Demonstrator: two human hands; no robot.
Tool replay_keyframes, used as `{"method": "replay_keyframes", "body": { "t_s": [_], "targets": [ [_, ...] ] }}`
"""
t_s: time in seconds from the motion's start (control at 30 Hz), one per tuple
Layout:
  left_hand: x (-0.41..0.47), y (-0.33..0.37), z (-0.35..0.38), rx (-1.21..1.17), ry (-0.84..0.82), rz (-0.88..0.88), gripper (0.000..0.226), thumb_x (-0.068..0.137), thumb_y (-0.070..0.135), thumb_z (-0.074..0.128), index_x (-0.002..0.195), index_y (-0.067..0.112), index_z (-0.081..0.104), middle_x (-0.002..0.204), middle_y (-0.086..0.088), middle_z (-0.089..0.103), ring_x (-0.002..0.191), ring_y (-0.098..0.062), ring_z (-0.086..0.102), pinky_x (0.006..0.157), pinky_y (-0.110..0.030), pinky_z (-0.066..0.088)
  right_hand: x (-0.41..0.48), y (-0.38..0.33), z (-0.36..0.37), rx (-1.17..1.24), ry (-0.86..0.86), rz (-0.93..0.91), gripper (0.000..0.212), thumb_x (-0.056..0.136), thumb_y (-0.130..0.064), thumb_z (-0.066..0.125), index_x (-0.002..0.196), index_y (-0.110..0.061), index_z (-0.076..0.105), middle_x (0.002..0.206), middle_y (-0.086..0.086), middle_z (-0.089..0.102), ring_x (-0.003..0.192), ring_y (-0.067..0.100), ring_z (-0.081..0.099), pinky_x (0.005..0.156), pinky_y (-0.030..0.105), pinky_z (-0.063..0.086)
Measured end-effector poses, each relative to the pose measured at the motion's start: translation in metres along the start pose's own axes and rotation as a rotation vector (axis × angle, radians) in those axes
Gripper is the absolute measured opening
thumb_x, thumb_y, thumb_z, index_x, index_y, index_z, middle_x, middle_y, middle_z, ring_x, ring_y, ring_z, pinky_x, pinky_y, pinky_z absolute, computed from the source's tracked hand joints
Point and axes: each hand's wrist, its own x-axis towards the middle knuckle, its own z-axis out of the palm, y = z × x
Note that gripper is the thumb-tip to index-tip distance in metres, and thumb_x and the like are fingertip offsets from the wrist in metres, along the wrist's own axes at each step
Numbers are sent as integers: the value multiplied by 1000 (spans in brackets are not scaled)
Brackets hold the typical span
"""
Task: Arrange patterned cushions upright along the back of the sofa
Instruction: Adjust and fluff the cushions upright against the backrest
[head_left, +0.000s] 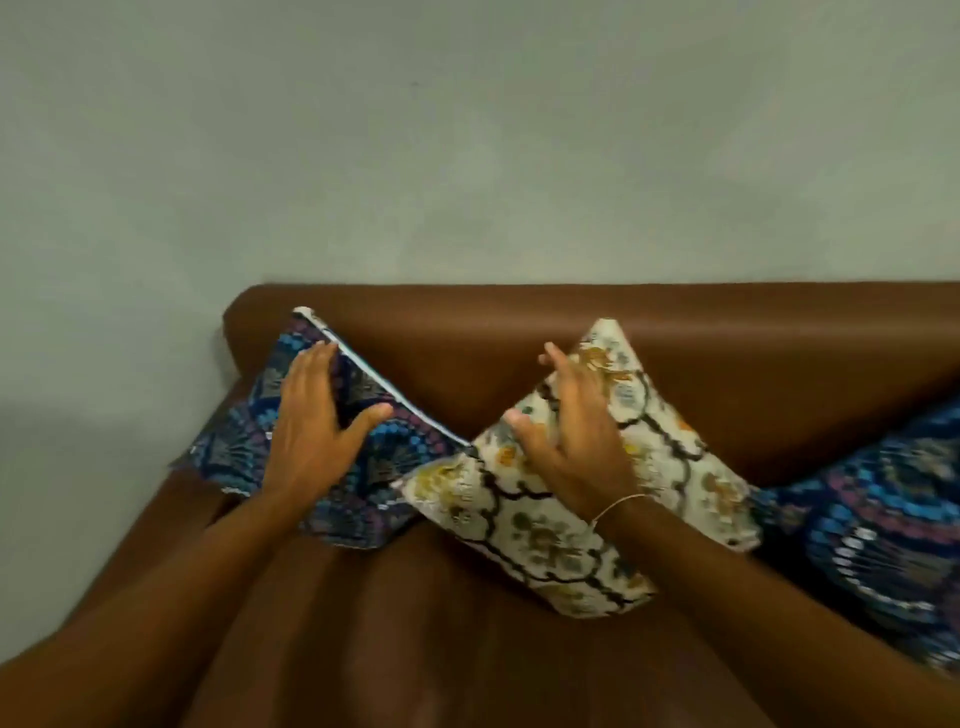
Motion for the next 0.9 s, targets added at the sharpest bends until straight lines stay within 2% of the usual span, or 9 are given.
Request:
{"method": "replay_keyframes", "body": {
  "t_s": [0.1,0.23,0.33,0.4,0.53,0.6,0.8,0.87,0.9],
  "targets": [
    [19,-89,-31,91,-110,-130,134,56,74,78,156,12,14,164,-19,19,152,-37,14,122,-57,18,23,-20,90,-30,-245,-13,99,85,-68,53,156,-13,13,155,10,37,142,22,31,112,39,32],
    [37,-155,-38,125,-280,-239,157,35,75,80,158,15,3,167,-15,9,154,-35,8,123,-57,15,52,-12,164,-130,-485,165,127,66,-70,74,156,-17,2,158,10,30,144,29,30,112,49,34],
    [46,-179,-28,98,-403,-236,158,30,71,90,156,15,12,162,-14,27,150,-36,23,119,-58,26,63,5,196,-280,-591,252,143,52,-66,84,155,-25,-6,156,9,32,140,33,34,108,56,37],
    [48,-189,-20,19,-425,-223,152,28,67,92,153,18,21,155,-11,41,143,-35,37,114,-58,35,65,11,212,-329,-653,267,144,53,-64,85,154,-27,-11,153,10,33,136,35,37,105,57,39],
    [47,-200,-16,-18,-328,-157,132,35,60,95,146,20,36,144,-8,54,134,-33,49,109,-56,40,65,6,232,-343,-547,132,108,70,-48,82,150,-24,13,141,8,50,126,33,50,95,53,47],
    [47,-210,-19,-51,-282,-154,128,37,58,96,145,20,39,142,-7,56,132,-32,51,108,-55,41,65,1,240,-355,-489,69,97,75,-44,78,148,-25,18,138,5,53,123,31,52,92,53,48],
    [43,-213,-4,-59,-247,-180,127,42,50,98,148,19,34,146,-11,52,135,-37,47,109,-59,40,65,3,249,-401,-508,131,107,76,-45,79,153,-20,8,140,11,49,124,35,50,91,52,46],
    [44,-208,-2,-26,-226,-215,133,45,43,99,153,17,26,154,-15,42,141,-40,38,113,-61,34,66,0,241,-397,-516,127,116,73,-52,79,155,-19,3,145,11,44,129,34,45,99,53,42],
    [43,-201,-1,28,-212,-233,137,48,38,99,156,14,18,159,-19,31,146,-42,28,116,-63,27,64,-1,233,-385,-509,107,119,72,-56,77,155,-17,2,149,11,39,134,32,40,106,53,38]
  ]
}}
